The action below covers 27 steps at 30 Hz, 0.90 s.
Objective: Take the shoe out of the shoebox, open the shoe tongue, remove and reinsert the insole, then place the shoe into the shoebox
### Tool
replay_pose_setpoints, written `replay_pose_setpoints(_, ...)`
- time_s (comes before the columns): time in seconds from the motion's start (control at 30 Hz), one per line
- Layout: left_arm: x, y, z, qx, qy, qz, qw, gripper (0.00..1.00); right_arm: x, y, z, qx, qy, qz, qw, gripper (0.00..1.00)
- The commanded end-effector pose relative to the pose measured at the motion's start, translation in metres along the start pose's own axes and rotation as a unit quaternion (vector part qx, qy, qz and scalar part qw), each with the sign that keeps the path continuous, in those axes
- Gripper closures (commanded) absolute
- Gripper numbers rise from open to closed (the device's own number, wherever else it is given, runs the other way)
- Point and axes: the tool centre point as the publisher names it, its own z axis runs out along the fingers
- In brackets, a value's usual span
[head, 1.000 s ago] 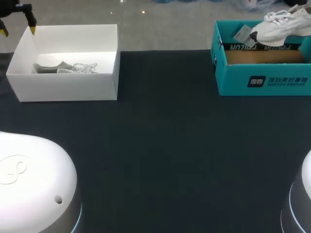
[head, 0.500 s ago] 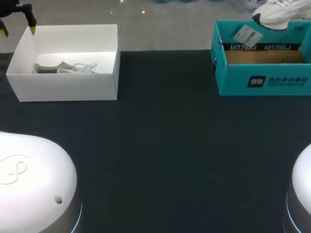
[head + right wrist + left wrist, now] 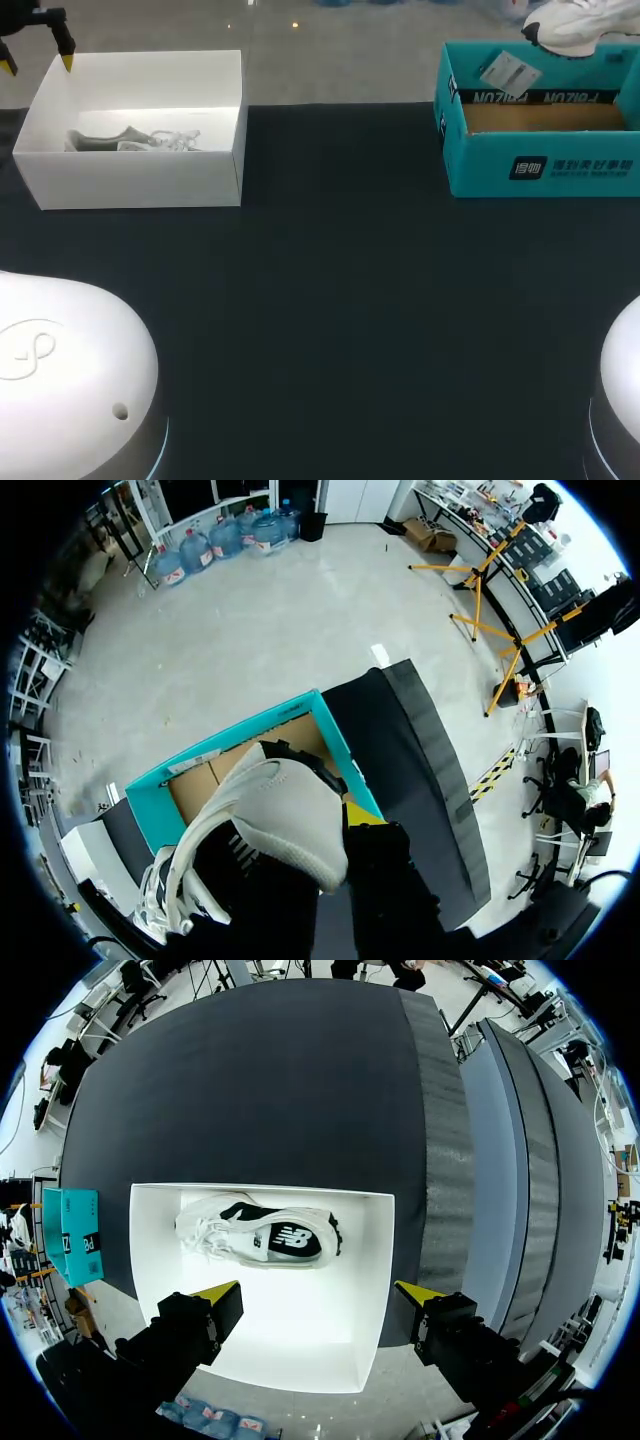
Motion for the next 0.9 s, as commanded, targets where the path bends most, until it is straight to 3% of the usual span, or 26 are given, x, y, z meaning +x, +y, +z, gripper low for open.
replay_pose_setpoints(0.03,0.0,-0.001,0.0,-0.002,0.001,0.0,1.0,0.0,-0.001,-0.004,-0.001,-0.004,0.002,0.001,1.0,1.0)
replay_pose_setpoints(0.2,0.0,-0.001,0.0,-0.002,0.001,0.0,1.0,0.0,-0.011,-0.029,-0.001,0.002,0.017,-0.001,1.0,1.0)
replay_pose_setpoints(0.5,0.0,-0.001,0.0,-0.002,0.001,0.0,1.0,0.0,-0.017,-0.098,-0.001,0.002,-0.005,0.005,1.0,1.0)
replay_pose_setpoints(0.9,0.0,-0.001,0.0,-0.002,0.001,0.0,1.0,0.0,-0.009,-0.188,-0.019,-0.053,0.007,-0.002,0.999,1.0)
